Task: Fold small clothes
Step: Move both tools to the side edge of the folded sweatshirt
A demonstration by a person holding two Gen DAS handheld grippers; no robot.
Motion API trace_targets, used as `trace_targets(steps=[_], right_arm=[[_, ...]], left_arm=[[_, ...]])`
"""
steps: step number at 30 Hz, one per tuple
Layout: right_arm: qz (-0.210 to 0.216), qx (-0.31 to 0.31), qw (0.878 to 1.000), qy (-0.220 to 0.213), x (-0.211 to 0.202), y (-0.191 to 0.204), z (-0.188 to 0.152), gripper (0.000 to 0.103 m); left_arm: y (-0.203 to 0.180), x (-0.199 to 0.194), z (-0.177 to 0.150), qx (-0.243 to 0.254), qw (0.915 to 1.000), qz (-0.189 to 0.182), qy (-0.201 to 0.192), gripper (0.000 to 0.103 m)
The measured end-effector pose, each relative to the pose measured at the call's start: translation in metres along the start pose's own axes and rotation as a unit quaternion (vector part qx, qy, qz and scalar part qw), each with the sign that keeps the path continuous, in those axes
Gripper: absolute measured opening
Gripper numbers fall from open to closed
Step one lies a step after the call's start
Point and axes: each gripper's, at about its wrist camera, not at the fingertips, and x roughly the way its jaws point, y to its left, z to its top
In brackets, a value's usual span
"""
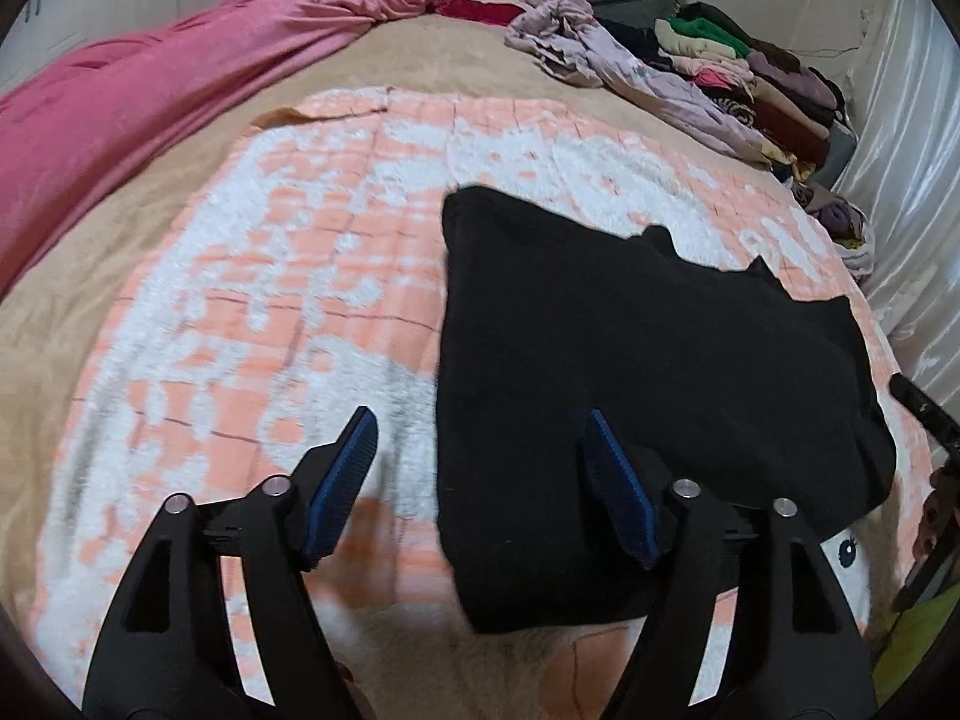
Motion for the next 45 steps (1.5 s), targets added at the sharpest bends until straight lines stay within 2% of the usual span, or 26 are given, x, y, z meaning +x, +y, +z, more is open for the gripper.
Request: trace_targets(steps=[1,5,7,11,16,17,19,22,24,26,29,35,39,45], right_arm=[[-0.002,-0.001,1.0,-0.007,-0.006,0.0,0.003,0.075],[-0.008,-0.016,0.998,-0.053,-0.041,0.008,0.019,0.077],[-0.009,-0.028,0.997,-0.073,-0.057,0.015,0.027,0.077],[0.009,-0.06,0.992,-0.115,-0.091,0.04,0.043,0.077],[0.056,-0.078,0.986,-0.137,-0.117,0.072,0.065,0.078],[0.054,-0.093,0.984,-0.145,-0.123,0.082,0.07,0.087],[0.054,-0.116,0.978,-0.165,-0.131,0.099,0.075,0.092],[0.065,-0.147,0.973,-0.167,-0.128,0.119,0.075,0.094],[0.075,-0.156,0.974,-0.148,-0.115,0.126,0.068,0.095],[0.101,-0.143,0.978,-0.116,-0.095,0.126,0.056,0.095],[0.115,-0.128,0.982,-0.076,-0.067,0.128,0.036,0.095],[0.107,-0.117,0.987,0.002,-0.005,0.139,-0.005,0.095],[0.093,-0.125,0.987,0.027,0.019,0.147,-0.027,0.095],[0.078,-0.16,0.983,0.037,0.035,0.165,-0.05,0.095]], left_arm=[[0.002,-0.004,0.002,-0.001,1.0,0.001,-0.003,0.073],[0.008,-0.021,0.01,-0.005,0.9999,0.004,-0.012,0.076],[0.012,-0.027,0.016,-0.009,0.9998,0.004,-0.016,0.085],[0.018,-0.038,0.03,-0.012,0.9996,0.006,-0.025,0.085],[0.02,-0.05,0.048,-0.007,0.9994,0.007,-0.032,0.085],[0.019,-0.052,0.05,-0.004,0.9994,0.006,-0.035,0.086],[0.019,-0.057,0.056,-0.002,0.9991,0.002,-0.043,0.086],[0.019,-0.062,0.062,-0.006,0.9987,-0.003,-0.05,0.086],[0.02,-0.06,0.063,-0.008,0.9989,-0.005,-0.046,0.086],[0.018,-0.056,0.062,-0.004,0.9991,-0.005,-0.043,0.086],[0.014,-0.048,0.058,0.008,0.9994,0.001,-0.033,0.086],[0.009,-0.031,0.051,0.021,0.9997,0.005,-0.014,0.086],[0.01,-0.018,0.049,0.018,0.9998,0.004,-0.002,0.086],[0.015,0.002,0.047,0.006,0.9998,-0.003,0.021,0.086]])
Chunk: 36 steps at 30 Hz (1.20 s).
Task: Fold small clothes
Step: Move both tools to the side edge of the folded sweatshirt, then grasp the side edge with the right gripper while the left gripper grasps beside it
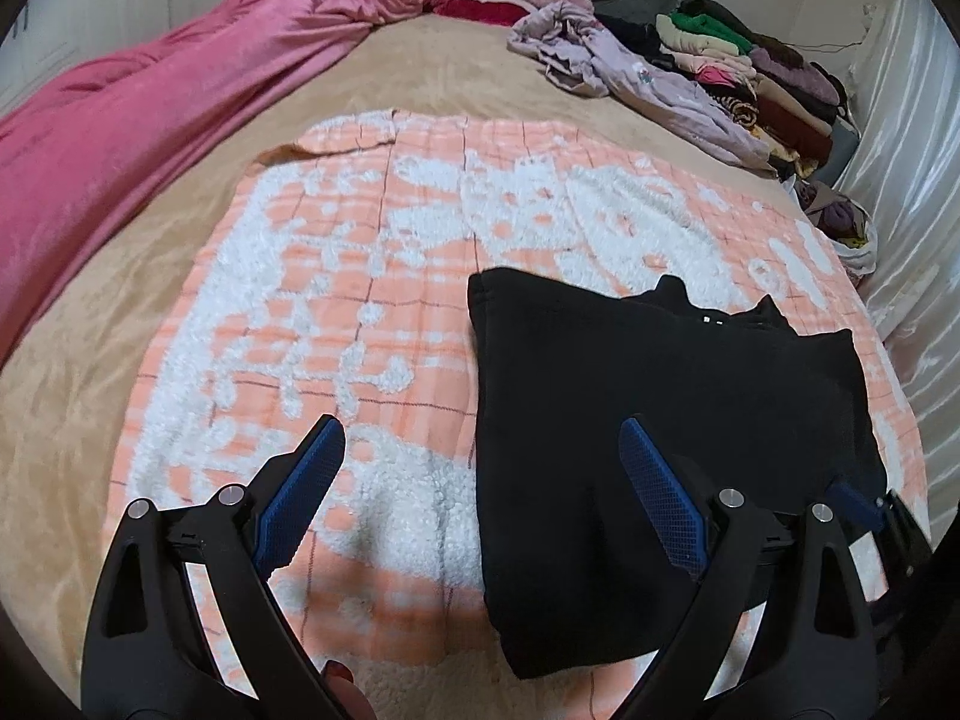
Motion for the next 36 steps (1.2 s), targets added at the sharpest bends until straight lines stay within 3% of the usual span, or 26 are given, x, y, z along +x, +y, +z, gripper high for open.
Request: trace_targets(steps=[10,16,24,30,36], right_arm=[[-0.015,-0.11,0.994,0.003,0.016,0.047,-0.017,0.095],[-0.008,-0.154,0.988,0.02,0.03,0.06,-0.022,0.095],[-0.057,-0.222,0.973,0.035,0.054,0.075,-0.032,0.092],[-0.07,-0.227,0.971,0.025,0.059,0.074,-0.03,0.075],[-0.051,-0.2,0.978,0.013,0.057,0.064,-0.023,0.046]], left_arm=[[0.022,0.019,-0.001,-0.024,0.9993,-0.009,0.026,0.086],[0.029,0.039,0.002,-0.046,0.9971,-0.033,0.05,0.086],[0.024,0.07,0.006,-0.077,0.9899,-0.088,0.08,0.076],[0.014,0.079,0.007,-0.072,0.9897,-0.092,0.083,0.076],[0.007,0.084,0.008,-0.073,0.9889,-0.093,0.09,0.076]])
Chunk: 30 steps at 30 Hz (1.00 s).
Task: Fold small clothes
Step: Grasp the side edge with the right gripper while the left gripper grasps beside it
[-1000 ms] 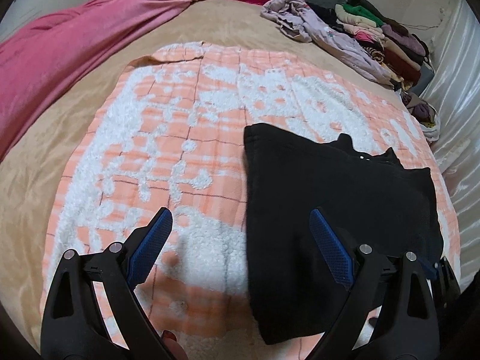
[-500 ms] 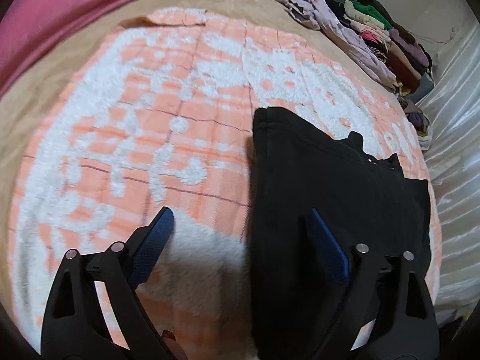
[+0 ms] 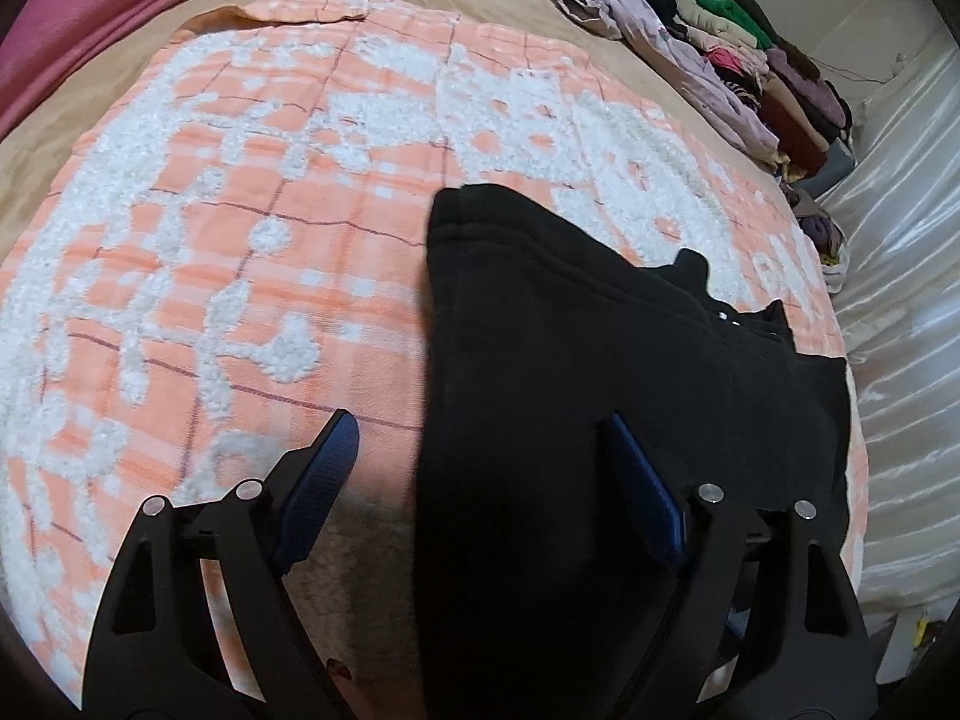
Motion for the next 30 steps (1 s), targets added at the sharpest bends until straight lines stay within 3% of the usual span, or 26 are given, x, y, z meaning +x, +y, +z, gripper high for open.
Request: trace_targets(steps=[2,4,7,11,14,16,17,20,30], right_arm=[[0.011,0.014,1.0,-0.007,-0.002,-0.004,0.0,0.035],[0.023,0.03,0.999,-0.013,-0.005,-0.009,0.001,0.03],[0.04,0.058,0.997,-0.017,-0.006,-0.019,0.002,0.026],[0.051,0.071,0.996,-0.015,-0.004,-0.024,0.003,0.026],[0.05,0.071,0.996,-0.014,-0.004,-0.023,0.003,0.026],[0.053,0.08,0.995,-0.016,-0.005,-0.024,0.002,0.025],[0.054,0.085,0.995,-0.018,-0.007,-0.023,0.0,0.022],[0.065,0.113,0.991,-0.031,-0.014,-0.031,-0.002,0.013],[0.056,0.181,0.978,-0.082,-0.054,-0.065,-0.003,0.01]], left_arm=[[-0.004,0.001,-0.001,-0.006,0.9998,-0.016,0.006,0.074],[-0.01,0.002,-0.004,-0.007,0.999,-0.041,0.017,0.056],[-0.015,0.007,-0.007,0.003,0.9986,-0.046,0.026,0.054],[-0.011,0.012,-0.007,-0.027,0.9973,-0.06,0.033,0.053],[-0.018,0.01,-0.007,-0.026,0.9978,-0.05,0.033,0.04],[-0.019,0.005,-0.006,-0.043,0.997,-0.058,0.026,0.019],[-0.02,0.002,-0.005,-0.049,0.9963,-0.066,0.024,0.016],[-0.031,-0.009,-0.004,-0.036,0.9972,-0.064,0.013,0.014],[-0.097,-0.042,0.007,0.009,0.9979,-0.064,-0.011,0.013]])
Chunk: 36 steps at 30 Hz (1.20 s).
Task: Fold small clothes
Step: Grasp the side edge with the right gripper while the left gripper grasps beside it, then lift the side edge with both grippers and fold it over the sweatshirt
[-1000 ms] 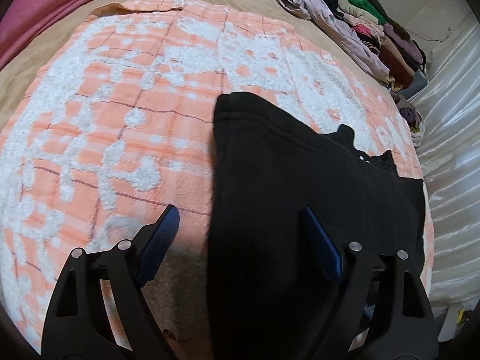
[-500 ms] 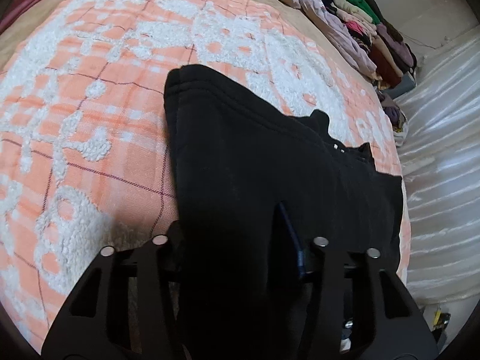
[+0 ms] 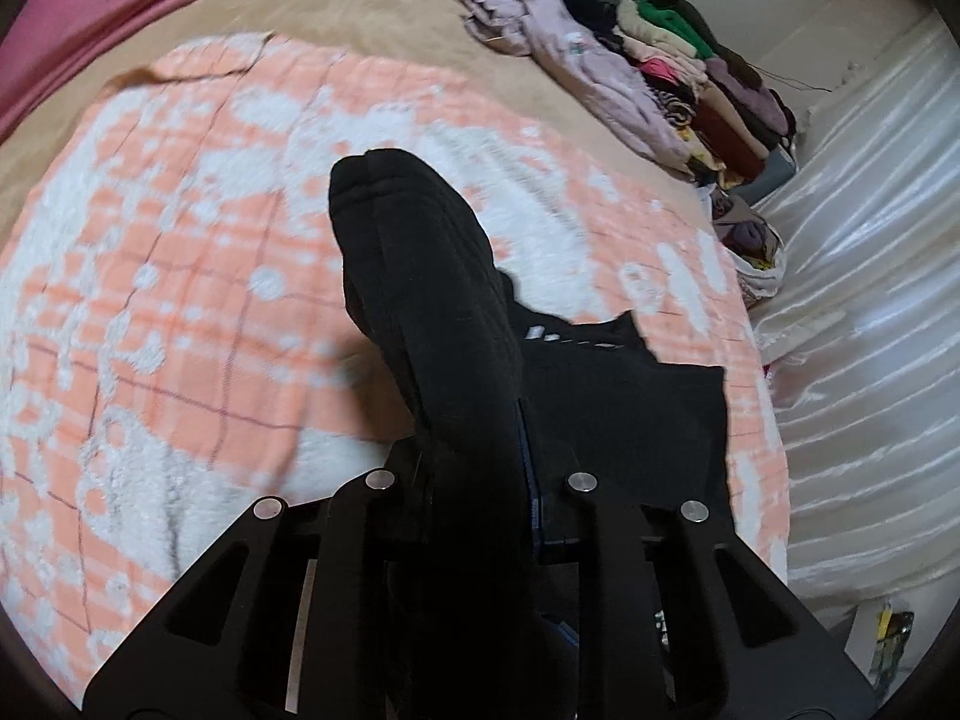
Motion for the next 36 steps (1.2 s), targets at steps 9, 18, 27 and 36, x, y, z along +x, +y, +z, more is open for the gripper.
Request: trace_targets(steps=[9,18,27,36], right_arm=[[-0.014,0.083,0.996,-0.043,-0.041,-0.046,0.003,0.009],[-0.042,0.191,0.978,-0.066,-0.082,-0.101,-0.023,0.009],[-0.05,0.281,0.957,-0.05,-0.087,-0.134,-0.064,0.009],[-0.061,0.386,0.92,-0.039,-0.098,-0.16,-0.104,0.02]], left_arm=[[-0.077,0.011,0.008,0.036,0.9993,0.003,0.004,0.013],[-0.153,0.057,-0.002,0.076,0.9964,0.024,0.027,0.014],[-0.2,0.113,-0.035,0.128,0.9878,0.068,0.057,0.022],[-0.219,0.112,-0.055,0.167,0.983,-0.021,0.075,0.064]])
